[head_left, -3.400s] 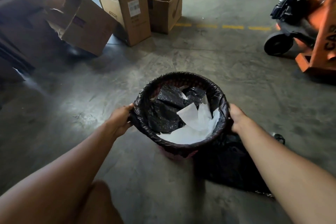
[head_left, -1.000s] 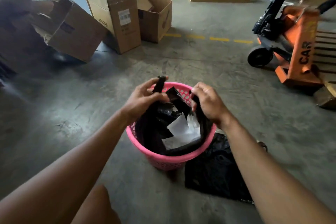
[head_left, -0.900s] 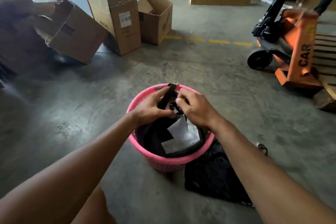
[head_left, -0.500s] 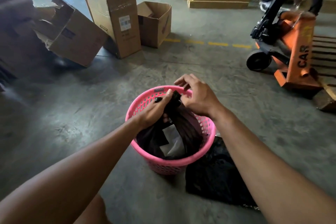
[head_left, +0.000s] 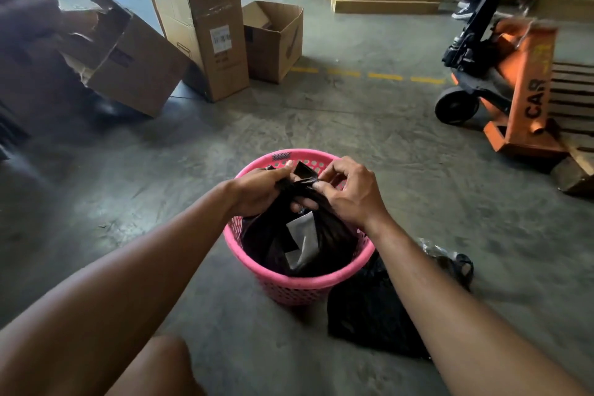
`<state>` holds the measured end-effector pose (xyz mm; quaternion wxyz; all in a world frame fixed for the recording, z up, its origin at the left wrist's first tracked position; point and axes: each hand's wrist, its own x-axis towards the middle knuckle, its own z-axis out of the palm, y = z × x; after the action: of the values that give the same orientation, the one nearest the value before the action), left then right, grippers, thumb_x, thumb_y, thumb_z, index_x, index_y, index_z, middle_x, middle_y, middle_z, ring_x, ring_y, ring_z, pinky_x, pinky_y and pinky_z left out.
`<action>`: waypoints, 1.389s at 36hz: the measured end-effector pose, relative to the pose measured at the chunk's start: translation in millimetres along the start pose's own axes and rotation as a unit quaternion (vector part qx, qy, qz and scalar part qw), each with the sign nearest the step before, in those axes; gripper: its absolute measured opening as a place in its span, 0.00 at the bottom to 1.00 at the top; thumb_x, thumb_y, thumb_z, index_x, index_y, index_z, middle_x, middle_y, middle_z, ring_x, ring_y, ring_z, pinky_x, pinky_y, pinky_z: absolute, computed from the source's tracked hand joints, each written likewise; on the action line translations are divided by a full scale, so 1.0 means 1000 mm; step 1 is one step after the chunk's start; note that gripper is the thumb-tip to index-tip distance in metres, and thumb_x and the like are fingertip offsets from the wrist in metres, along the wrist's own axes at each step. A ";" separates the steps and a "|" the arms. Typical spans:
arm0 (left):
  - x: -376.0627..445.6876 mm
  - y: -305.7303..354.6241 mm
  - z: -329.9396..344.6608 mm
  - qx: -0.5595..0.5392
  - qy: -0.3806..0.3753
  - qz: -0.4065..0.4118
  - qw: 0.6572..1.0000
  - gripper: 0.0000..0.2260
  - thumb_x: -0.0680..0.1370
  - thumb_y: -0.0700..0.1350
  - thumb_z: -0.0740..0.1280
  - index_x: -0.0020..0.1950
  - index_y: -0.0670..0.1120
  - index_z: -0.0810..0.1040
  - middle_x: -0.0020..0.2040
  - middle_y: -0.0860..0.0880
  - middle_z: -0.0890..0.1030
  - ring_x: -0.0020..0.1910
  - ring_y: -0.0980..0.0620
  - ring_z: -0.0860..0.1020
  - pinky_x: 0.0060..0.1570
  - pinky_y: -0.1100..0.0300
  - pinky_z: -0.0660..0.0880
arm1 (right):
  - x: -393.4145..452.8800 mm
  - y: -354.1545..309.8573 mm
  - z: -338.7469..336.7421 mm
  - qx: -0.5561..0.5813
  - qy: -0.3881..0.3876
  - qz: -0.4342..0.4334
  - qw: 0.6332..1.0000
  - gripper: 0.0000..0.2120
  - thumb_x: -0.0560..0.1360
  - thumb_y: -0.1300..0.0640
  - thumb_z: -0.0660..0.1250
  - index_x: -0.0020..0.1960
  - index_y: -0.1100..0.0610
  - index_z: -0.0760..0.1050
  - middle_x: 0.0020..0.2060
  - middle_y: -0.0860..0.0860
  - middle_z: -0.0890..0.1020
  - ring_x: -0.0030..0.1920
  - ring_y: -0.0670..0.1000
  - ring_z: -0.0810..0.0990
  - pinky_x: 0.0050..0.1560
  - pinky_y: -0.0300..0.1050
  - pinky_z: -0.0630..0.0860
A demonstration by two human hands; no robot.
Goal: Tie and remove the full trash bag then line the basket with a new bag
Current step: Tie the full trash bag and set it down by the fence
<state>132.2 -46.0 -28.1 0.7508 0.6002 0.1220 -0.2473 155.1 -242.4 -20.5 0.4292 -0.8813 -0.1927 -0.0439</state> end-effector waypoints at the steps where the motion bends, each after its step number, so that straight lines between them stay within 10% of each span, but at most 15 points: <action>1: 0.001 0.000 0.000 -0.026 0.017 -0.006 1.000 0.23 0.85 0.56 0.51 0.52 0.41 0.78 0.44 0.39 0.85 0.34 0.48 0.80 0.40 0.59 0.79 | -0.007 0.001 0.002 0.002 -0.013 0.003 1.000 0.05 0.68 0.56 0.76 0.37 0.54 0.81 0.40 0.49 0.83 0.39 0.48 0.81 0.44 0.42 0.76; 7: 0.008 0.001 0.008 -0.036 0.041 -0.018 0.998 0.20 0.85 0.57 0.53 0.47 0.45 0.77 0.42 0.39 0.81 0.28 0.51 0.78 0.34 0.61 0.76 | -0.042 0.013 0.033 -0.064 -0.104 0.007 0.992 0.03 0.68 0.54 0.72 0.39 0.53 0.83 0.46 0.51 0.88 0.52 0.53 0.86 0.52 0.48 0.79; 11: 0.003 -0.002 0.017 0.163 0.079 0.059 0.982 0.22 0.86 0.57 0.51 0.46 0.44 0.76 0.33 0.43 0.80 0.26 0.52 0.75 0.32 0.59 0.75 | -0.035 0.017 0.032 -0.113 -0.167 0.047 0.978 0.09 0.68 0.51 0.71 0.45 0.52 0.86 0.41 0.53 0.88 0.46 0.56 0.86 0.47 0.48 0.81; 13: 0.002 -0.003 0.015 0.356 0.094 0.139 0.919 0.21 0.86 0.56 0.50 0.45 0.46 0.75 0.34 0.47 0.80 0.28 0.51 0.77 0.36 0.56 0.76 | -0.024 0.015 0.026 -0.111 -0.131 0.048 0.984 0.09 0.68 0.52 0.69 0.41 0.55 0.85 0.38 0.54 0.87 0.43 0.55 0.86 0.44 0.48 0.81; 18: 0.000 -0.018 0.007 0.681 0.092 0.379 0.620 0.12 0.85 0.52 0.55 0.45 0.51 0.72 0.42 0.52 0.75 0.43 0.47 0.77 0.51 0.53 0.70 | 0.009 0.003 0.009 0.016 -0.035 0.028 0.999 0.15 0.71 0.65 0.65 0.54 0.53 0.82 0.50 0.47 0.87 0.48 0.46 0.84 0.48 0.27 0.73; 21: 0.004 -0.032 -0.001 0.718 0.075 0.422 0.548 0.10 0.84 0.50 0.58 0.51 0.49 0.77 0.52 0.48 0.76 0.51 0.46 0.76 0.62 0.52 0.67 | 0.024 -0.014 0.003 0.041 -0.140 -0.043 0.988 0.30 0.70 0.74 0.57 0.66 0.55 0.78 0.49 0.36 0.83 0.49 0.35 0.83 0.48 0.21 0.69; 24: 0.005 -0.042 -0.008 0.726 0.068 0.420 0.540 0.11 0.83 0.50 0.60 0.60 0.47 0.78 0.58 0.45 0.76 0.60 0.43 0.75 0.67 0.50 0.67 | 0.035 -0.021 0.002 0.016 -0.262 -0.053 0.963 0.29 0.69 0.76 0.55 0.63 0.60 0.81 0.41 0.36 0.80 0.33 0.27 0.77 0.37 0.22 0.69; 29: -0.002 -0.042 -0.010 0.716 0.066 0.409 0.561 0.11 0.84 0.51 0.58 0.58 0.46 0.75 0.64 0.46 0.73 0.57 0.46 0.75 0.61 0.48 0.70 | 0.053 -0.010 0.002 -0.105 -0.238 -0.067 0.963 0.18 0.67 0.65 0.64 0.48 0.50 0.87 0.37 0.41 0.84 0.42 0.41 0.82 0.47 0.35 0.76; 35: 0.002 -0.046 -0.010 0.574 0.243 0.388 0.679 0.12 0.82 0.52 0.62 0.56 0.44 0.70 0.63 0.45 0.70 0.54 0.46 0.75 0.54 0.57 0.68 | 0.046 0.003 -0.002 -0.103 -0.189 -0.073 0.974 0.11 0.68 0.60 0.68 0.46 0.51 0.85 0.41 0.45 0.87 0.43 0.44 0.84 0.45 0.30 0.73; 43: 0.003 -0.057 -0.024 0.724 0.314 0.217 0.575 0.20 0.83 0.61 0.49 0.47 0.48 0.72 0.46 0.48 0.78 0.51 0.44 0.75 0.53 0.48 0.66 | 0.027 0.020 -0.003 -0.125 -0.153 -0.104 0.975 0.03 0.69 0.52 0.74 0.40 0.51 0.83 0.37 0.45 0.85 0.40 0.46 0.83 0.45 0.43 0.79; 50: -0.012 -0.069 -0.038 0.857 0.214 0.003 0.470 0.19 0.83 0.57 0.50 0.59 0.52 0.78 0.59 0.47 0.81 0.65 0.44 0.70 0.63 0.43 0.59 | 0.005 0.059 -0.002 -0.323 -0.192 0.013 0.927 0.06 0.71 0.54 0.69 0.47 0.53 0.80 0.50 0.53 0.86 0.52 0.59 0.84 0.49 0.48 0.80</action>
<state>90.9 -17.5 -90.1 -0.1870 0.9782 0.0042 -0.0903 182.5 -275.4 -61.9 0.0766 -0.9661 -0.2358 0.0719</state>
